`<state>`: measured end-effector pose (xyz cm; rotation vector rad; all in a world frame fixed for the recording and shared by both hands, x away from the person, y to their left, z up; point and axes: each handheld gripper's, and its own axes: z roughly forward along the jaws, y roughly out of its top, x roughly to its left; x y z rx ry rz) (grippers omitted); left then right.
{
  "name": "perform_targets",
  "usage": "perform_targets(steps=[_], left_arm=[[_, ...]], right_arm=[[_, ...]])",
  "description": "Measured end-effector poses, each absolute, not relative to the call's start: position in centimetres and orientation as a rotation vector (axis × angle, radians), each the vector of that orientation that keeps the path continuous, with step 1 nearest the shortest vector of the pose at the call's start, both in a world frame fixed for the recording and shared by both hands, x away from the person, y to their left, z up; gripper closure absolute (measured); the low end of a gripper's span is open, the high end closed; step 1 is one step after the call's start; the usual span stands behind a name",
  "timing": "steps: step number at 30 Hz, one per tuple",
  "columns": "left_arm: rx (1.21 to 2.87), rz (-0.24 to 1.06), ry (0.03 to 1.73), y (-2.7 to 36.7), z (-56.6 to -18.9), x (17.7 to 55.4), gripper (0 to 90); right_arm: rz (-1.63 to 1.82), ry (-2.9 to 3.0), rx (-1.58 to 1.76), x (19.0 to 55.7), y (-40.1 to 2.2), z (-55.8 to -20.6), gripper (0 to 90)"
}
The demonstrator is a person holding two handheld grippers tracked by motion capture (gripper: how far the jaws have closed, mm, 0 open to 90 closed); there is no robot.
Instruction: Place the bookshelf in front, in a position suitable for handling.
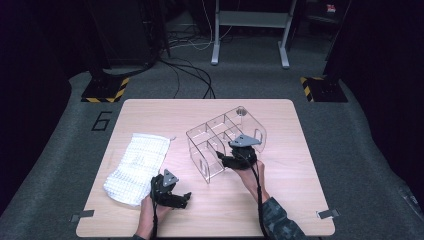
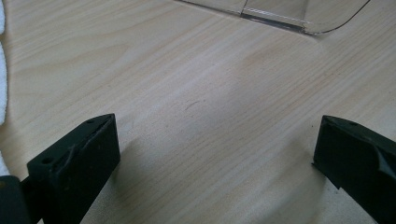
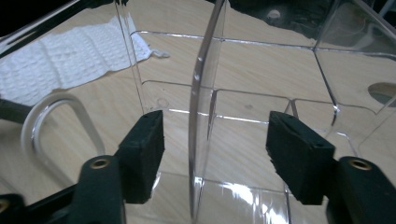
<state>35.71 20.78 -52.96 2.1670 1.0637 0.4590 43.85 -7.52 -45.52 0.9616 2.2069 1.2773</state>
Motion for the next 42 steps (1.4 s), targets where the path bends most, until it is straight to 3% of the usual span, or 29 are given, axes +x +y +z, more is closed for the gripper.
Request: perform_targets(steps=[12, 25, 34, 42], left_arm=[[2.047, 0.526, 1.081, 20.9, -52.0, 35.1, 1.8], [2.018, 0.533, 0.953, 17.8, -49.6, 35.4, 7.0], [2.003, 0.501, 0.881, 15.6, -49.2, 36.0, 18.9], [1.962, 0.505, 0.864, 14.6, -49.2, 36.3, 32.2]], right_arm=[[1.284, 2.239, 0.976, 42.3, -13.2, -45.4, 26.8], [1.201, 2.153, 1.073, 44.1, -19.5, -45.6, 28.9], [1.209, 2.116, 1.11, 46.2, -21.0, -45.6, 33.0], [1.193, 2.128, 1.09, 47.6, -20.9, -45.4, 42.0]])
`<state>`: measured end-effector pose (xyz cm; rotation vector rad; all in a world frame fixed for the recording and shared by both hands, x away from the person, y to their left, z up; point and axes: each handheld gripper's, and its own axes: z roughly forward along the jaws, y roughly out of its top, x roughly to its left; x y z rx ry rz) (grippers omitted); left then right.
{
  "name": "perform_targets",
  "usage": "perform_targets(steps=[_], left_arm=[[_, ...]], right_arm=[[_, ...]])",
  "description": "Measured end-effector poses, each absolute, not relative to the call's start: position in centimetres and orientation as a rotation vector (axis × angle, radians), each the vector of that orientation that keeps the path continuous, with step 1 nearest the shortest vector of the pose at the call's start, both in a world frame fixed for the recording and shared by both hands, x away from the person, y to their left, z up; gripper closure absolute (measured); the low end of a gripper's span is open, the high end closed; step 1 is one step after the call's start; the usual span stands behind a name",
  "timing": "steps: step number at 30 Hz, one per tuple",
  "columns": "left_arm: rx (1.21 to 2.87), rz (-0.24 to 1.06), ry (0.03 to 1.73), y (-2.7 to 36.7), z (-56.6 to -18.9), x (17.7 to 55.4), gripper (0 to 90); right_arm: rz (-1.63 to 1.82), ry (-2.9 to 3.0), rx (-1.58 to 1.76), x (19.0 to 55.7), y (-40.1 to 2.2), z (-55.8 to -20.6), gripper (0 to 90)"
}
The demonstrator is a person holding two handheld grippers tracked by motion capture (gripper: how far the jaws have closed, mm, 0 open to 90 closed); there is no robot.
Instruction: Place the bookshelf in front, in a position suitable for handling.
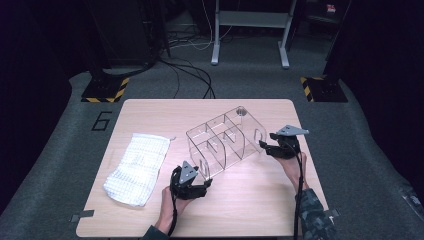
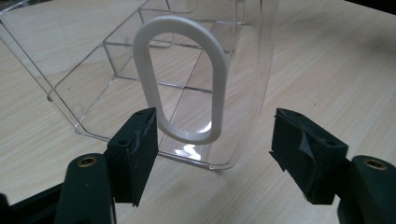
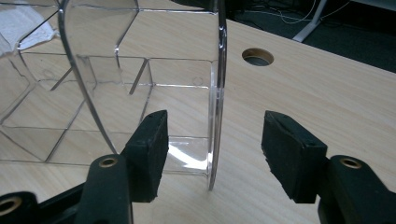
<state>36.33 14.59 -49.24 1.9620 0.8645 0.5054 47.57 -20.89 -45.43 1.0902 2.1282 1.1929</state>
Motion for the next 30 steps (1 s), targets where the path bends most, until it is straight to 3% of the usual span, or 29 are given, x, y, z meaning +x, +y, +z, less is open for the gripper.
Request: perform_targets(steps=[12, 15, 18, 22, 30], left_arm=[[1.929, 0.46, 0.872, 14.3, -49.4, 37.6, 44.1], [1.937, 0.445, 0.858, 14.1, -49.4, 37.9, 48.9], [1.923, 0.442, 0.851, 13.8, -49.5, 37.8, 58.3], [1.939, 0.445, 0.829, 13.8, -49.4, 37.7, 67.1], [1.958, 0.479, 0.791, 13.7, -49.2, 37.9, 67.6]], right_arm=[[1.16, 2.152, 1.042, 49.6, -19.2, -46.8, 60.9], [1.171, 2.146, 1.047, 49.8, -18.9, -46.6, 75.4], [1.153, 2.126, 1.046, 49.9, -18.8, -46.5, 83.9], [1.176, 2.123, 1.038, 49.8, -18.9, -46.7, 84.8], [1.165, 2.093, 1.023, 49.7, -18.6, -46.8, 85.3]])
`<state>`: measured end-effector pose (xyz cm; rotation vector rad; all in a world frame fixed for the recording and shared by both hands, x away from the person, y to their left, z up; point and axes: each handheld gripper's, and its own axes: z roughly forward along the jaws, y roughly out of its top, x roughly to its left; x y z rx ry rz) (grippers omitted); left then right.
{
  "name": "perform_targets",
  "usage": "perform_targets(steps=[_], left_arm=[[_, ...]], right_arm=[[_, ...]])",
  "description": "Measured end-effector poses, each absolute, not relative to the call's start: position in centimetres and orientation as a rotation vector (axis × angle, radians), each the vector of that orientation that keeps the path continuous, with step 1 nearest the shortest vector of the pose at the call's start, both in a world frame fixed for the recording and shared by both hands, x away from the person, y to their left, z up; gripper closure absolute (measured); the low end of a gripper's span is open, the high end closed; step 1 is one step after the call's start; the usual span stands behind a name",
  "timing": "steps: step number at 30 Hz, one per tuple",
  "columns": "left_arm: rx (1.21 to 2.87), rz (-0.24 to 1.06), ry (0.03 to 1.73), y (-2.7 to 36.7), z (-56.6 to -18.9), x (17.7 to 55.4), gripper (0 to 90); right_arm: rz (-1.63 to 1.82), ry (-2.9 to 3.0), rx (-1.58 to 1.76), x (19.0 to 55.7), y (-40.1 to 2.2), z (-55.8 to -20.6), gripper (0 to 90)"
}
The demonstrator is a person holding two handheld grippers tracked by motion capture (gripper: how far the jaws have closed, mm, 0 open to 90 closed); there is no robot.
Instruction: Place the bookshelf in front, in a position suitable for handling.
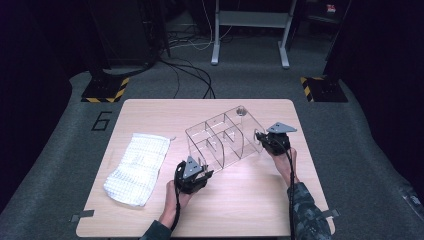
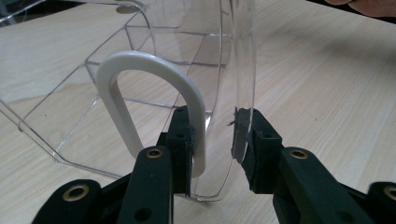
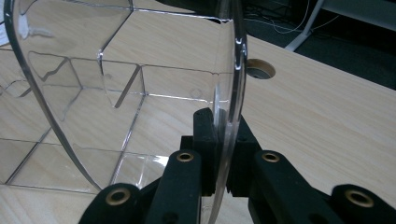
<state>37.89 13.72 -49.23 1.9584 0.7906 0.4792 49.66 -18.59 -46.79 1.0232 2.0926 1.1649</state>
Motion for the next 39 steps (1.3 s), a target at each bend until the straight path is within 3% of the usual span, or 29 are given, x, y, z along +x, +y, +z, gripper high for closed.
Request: perform_targets(steps=[20, 39], left_arm=[[1.996, 0.512, 0.596, 16.0, -46.4, 37.3, 65.2], [2.024, 0.516, 0.51, 18.7, -46.1, 38.5, 65.9]], right_arm=[[1.109, 1.959, 1.036, 44.4, -17.3, -43.1, 84.7], [1.081, 1.853, 1.101, 39.9, -15.3, -43.9, 82.5]])
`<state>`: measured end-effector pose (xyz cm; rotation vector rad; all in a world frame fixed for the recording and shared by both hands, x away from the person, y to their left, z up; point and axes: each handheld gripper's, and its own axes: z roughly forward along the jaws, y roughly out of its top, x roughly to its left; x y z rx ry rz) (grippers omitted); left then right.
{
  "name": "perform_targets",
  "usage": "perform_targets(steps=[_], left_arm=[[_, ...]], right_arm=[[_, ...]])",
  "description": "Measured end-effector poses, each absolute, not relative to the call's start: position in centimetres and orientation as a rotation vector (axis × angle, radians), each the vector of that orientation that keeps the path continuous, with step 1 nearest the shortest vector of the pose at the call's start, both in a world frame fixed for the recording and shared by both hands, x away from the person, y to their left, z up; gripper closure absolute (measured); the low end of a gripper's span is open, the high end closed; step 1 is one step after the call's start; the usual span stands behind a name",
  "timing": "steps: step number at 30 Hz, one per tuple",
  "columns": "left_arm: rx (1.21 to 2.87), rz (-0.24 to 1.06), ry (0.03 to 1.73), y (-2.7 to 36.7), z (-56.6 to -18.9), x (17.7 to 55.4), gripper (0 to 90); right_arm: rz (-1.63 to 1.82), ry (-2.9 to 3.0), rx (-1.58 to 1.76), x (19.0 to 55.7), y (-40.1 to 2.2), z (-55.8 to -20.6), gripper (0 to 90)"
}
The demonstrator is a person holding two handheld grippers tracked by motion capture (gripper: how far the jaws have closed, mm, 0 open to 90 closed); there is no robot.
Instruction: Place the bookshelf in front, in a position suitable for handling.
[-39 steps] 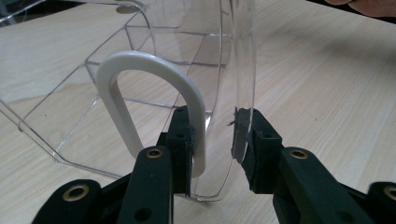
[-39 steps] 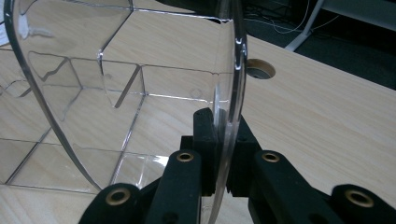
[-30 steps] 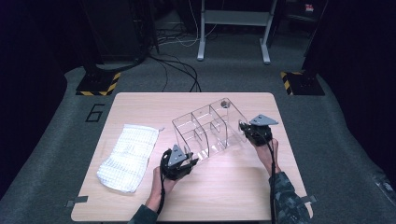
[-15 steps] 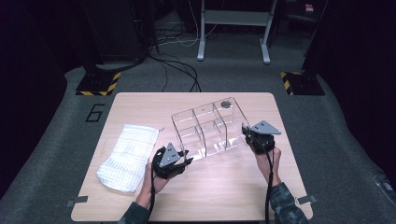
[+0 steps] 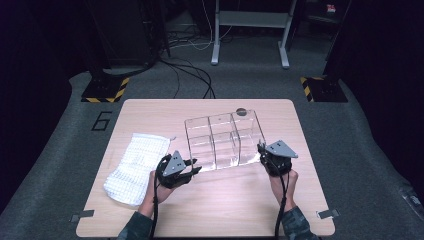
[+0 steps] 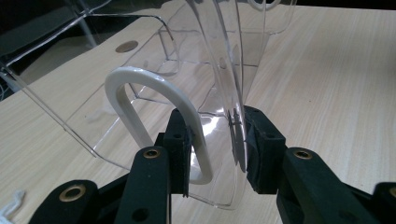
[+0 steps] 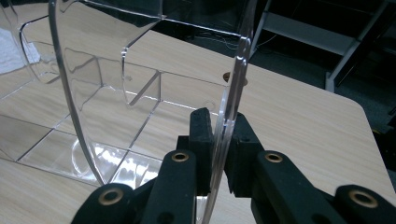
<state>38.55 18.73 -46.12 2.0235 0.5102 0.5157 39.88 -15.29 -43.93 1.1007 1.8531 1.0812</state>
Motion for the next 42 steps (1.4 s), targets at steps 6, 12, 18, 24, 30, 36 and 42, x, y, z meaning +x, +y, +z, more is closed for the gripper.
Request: perform_targets(steps=[6, 12, 18, 24, 30, 36, 42], left_arm=[[2.051, 0.511, 0.498, 19.3, -46.4, 39.1, 66.1], [2.065, 0.498, 0.5, 19.7, -46.9, 39.6, 66.3], [2.074, 0.485, 0.516, 19.9, -47.3, 40.0, 66.2], [2.078, 0.492, 0.54, 20.1, -47.9, 40.0, 67.1], [2.092, 0.516, 0.563, 20.2, -48.4, 39.7, 67.7], [2.113, 0.543, 0.571, 20.1, -48.2, 39.4, 66.6], [2.09, 0.511, 0.616, 20.2, -47.9, 38.9, 42.9]], right_arm=[[1.045, 1.821, 1.111, 38.9, -14.3, -44.7, 81.9], [1.028, 1.814, 1.121, 37.9, -13.7, -45.4, 80.9], [1.026, 1.827, 1.167, 37.5, -13.5, -46.3, 79.9], [1.033, 1.845, 1.182, 37.2, -13.4, -47.0, 78.6], [1.084, 1.894, 1.168, 37.0, -13.8, -47.7, 76.5], [1.129, 1.948, 1.133, 37.1, -14.4, -47.7, 66.5], [1.228, 2.028, 1.119, 37.4, -15.3, -47.8, 55.4]])
